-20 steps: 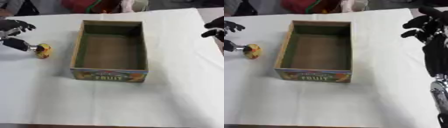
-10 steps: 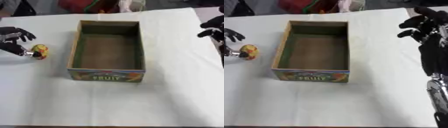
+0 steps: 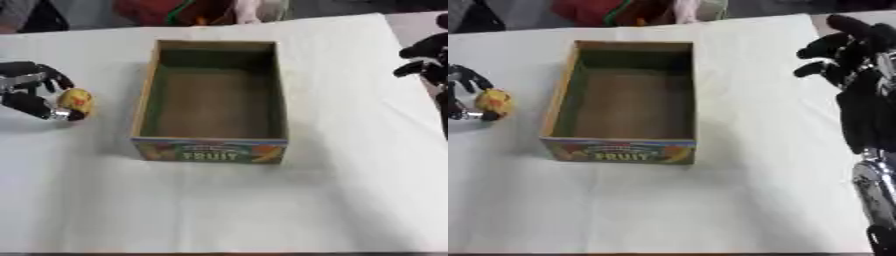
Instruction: Pick up objects on the table and place them in the box.
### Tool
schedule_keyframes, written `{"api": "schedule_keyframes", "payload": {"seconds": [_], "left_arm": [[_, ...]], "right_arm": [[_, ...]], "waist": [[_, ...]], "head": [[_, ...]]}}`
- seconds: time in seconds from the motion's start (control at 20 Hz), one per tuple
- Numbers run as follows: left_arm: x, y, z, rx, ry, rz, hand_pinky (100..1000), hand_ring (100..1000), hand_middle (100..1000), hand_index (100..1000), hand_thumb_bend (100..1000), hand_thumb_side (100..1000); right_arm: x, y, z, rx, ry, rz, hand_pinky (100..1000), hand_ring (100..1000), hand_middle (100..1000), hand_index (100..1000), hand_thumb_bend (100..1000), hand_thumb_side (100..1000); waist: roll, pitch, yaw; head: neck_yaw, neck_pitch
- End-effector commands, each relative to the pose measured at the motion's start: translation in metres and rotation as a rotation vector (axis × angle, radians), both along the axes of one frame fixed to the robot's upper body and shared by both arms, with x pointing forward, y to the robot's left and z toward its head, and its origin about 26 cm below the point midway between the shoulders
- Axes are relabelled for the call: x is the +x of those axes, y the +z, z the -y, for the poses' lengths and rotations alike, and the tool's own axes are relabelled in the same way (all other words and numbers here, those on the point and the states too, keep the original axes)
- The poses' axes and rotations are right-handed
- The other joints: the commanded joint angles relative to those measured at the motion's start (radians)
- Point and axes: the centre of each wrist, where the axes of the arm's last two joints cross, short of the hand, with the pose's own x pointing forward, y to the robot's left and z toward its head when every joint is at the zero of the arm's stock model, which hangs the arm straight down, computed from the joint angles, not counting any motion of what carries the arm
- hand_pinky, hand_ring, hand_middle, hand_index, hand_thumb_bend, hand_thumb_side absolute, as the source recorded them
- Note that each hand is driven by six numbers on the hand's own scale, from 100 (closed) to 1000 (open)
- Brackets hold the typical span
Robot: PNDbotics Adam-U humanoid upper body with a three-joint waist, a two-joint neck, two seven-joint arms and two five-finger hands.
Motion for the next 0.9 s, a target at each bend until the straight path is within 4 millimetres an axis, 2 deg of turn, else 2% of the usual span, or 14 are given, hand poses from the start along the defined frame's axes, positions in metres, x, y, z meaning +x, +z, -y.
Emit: {"api": "schedule_keyframes", "payload": {"seconds": [0.05,0.25,0.3,0.35,0.4,0.5,0.55,0.7,0.9], "left_arm": [[-0.002,0.010,-0.005,-0.009,-0.018,0.025,561,744,753,832,485,652],[-0.002,0.007,-0.004,-0.045,-0.035,0.043,508,690,686,748,312,501],[-0.002,0.006,-0.004,-0.054,-0.036,0.052,477,653,642,725,226,433],[-0.002,0.006,-0.004,-0.061,-0.034,0.063,471,644,630,715,197,411],[-0.002,0.006,-0.004,-0.067,-0.030,0.075,453,619,608,695,129,378],[-0.002,0.006,-0.004,-0.077,-0.022,0.093,453,619,608,695,129,378],[-0.002,0.006,-0.005,-0.086,-0.018,0.102,427,590,578,673,100,348],[-0.003,0.011,-0.005,-0.107,-0.011,0.117,405,570,573,670,100,323],[-0.006,0.025,-0.003,-0.126,-0.012,0.166,382,544,562,662,100,198]], "right_arm": [[-0.003,0.008,0.000,-0.010,-0.004,0.025,559,664,585,821,100,933],[-0.003,0.007,0.001,-0.007,-0.008,0.022,560,665,585,821,100,935],[-0.003,0.007,0.001,-0.006,-0.009,0.021,560,665,585,821,100,935],[-0.003,0.007,0.001,-0.005,-0.010,0.021,560,665,585,821,100,935],[-0.003,0.007,0.001,-0.005,-0.011,0.020,560,665,585,822,100,935],[-0.003,0.007,0.001,-0.004,-0.011,0.019,560,665,586,822,100,940],[-0.003,0.006,0.001,-0.004,-0.013,0.017,560,665,586,822,100,936],[-0.003,0.006,0.001,-0.004,-0.015,0.012,560,666,586,823,100,937],[-0.004,0.005,0.002,-0.004,-0.018,0.006,560,666,586,823,100,937]], "waist": [[0.000,-0.018,-0.001],[0.000,-0.018,-0.002],[0.000,-0.018,-0.002],[0.000,-0.019,-0.003],[0.000,-0.019,-0.003],[0.000,-0.019,-0.003],[0.000,-0.020,-0.003],[0.003,-0.022,-0.001],[0.005,-0.027,-0.001]], "head": [[0.001,-0.010],[0.002,-0.007],[0.003,-0.007],[0.003,-0.007],[0.003,-0.006],[0.003,-0.005],[0.003,-0.004],[0.002,-0.002],[0.001,-0.001]]}}
